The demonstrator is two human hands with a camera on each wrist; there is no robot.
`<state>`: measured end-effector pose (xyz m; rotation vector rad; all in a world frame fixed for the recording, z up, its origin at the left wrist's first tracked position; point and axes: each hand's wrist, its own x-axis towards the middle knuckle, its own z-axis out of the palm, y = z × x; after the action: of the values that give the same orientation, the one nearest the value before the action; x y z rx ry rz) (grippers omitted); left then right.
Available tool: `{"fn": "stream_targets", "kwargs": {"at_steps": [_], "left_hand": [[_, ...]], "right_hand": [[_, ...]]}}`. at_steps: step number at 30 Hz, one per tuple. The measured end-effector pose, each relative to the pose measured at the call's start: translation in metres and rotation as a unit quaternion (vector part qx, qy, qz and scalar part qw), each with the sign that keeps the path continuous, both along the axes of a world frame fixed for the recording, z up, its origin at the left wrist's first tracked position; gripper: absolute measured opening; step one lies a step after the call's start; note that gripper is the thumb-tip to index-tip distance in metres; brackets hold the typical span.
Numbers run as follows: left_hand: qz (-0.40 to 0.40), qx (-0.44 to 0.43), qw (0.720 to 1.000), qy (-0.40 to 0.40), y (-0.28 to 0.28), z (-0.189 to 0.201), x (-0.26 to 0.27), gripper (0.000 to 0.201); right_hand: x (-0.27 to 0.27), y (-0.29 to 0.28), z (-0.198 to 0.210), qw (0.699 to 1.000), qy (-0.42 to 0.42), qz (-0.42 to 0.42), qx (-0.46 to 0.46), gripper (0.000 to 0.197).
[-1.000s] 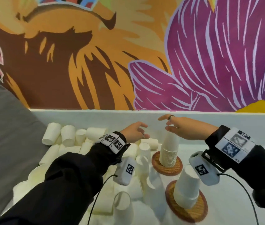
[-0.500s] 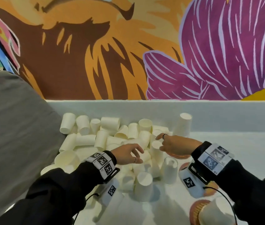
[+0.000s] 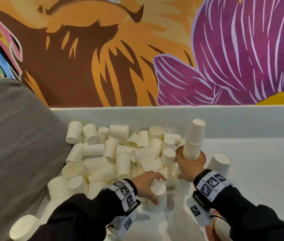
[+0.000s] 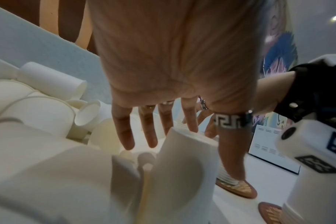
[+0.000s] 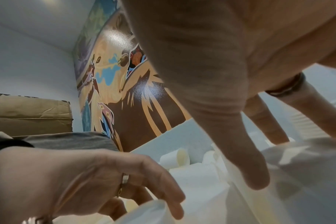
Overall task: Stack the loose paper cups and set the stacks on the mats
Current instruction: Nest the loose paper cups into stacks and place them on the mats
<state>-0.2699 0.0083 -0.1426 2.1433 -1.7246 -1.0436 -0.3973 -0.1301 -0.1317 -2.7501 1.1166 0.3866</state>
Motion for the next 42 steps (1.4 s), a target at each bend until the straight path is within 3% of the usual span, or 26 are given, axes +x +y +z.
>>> {"fn": "stream_targets", "kwargs": {"at_steps": [8, 13, 19, 23, 28, 32, 38, 42], "left_hand": [[0.025, -0.055, 0.998, -0.004, -0.002, -0.010, -0.001, 0.061], [0.073, -0.115, 0.990, 0.046, 0.000, -0.003, 0.013, 0.058], [0.189, -0.208, 0.949, 0.145, 0.007, 0.021, 0.040, 0.052], [0.267, -0.269, 0.909, 0.173, 0.017, 0.031, 0.061, 0.047], [0.348, -0.317, 0.854, 0.221, 0.029, 0.043, 0.075, 0.034], [0.393, -0.345, 0.793, 0.311, 0.038, 0.051, 0.081, 0.036], [0.417, -0.361, 0.691, 0.468, 0.041, 0.065, 0.089, 0.046], [0.406, -0.355, 0.659, 0.525, 0.043, 0.070, 0.093, 0.048]], "right_hand": [[-0.007, 0.003, -0.002, 1.000, 0.012, 0.006, 0.001, 0.058], [-0.010, 0.009, 0.028, 0.995, -0.025, 0.025, -0.096, 0.049], [-0.014, 0.007, 0.067, 0.985, -0.119, 0.011, -0.124, 0.054], [-0.010, 0.006, 0.076, 0.974, -0.216, -0.024, -0.066, 0.052], [0.001, 0.007, 0.071, 0.926, -0.371, -0.043, 0.053, 0.036], [0.016, 0.009, 0.061, 0.834, -0.510, -0.118, 0.174, 0.039], [0.036, 0.032, 0.048, 0.732, -0.530, -0.148, 0.402, 0.042], [0.046, 0.038, 0.039, 0.737, -0.500, -0.126, 0.437, 0.059]]}}
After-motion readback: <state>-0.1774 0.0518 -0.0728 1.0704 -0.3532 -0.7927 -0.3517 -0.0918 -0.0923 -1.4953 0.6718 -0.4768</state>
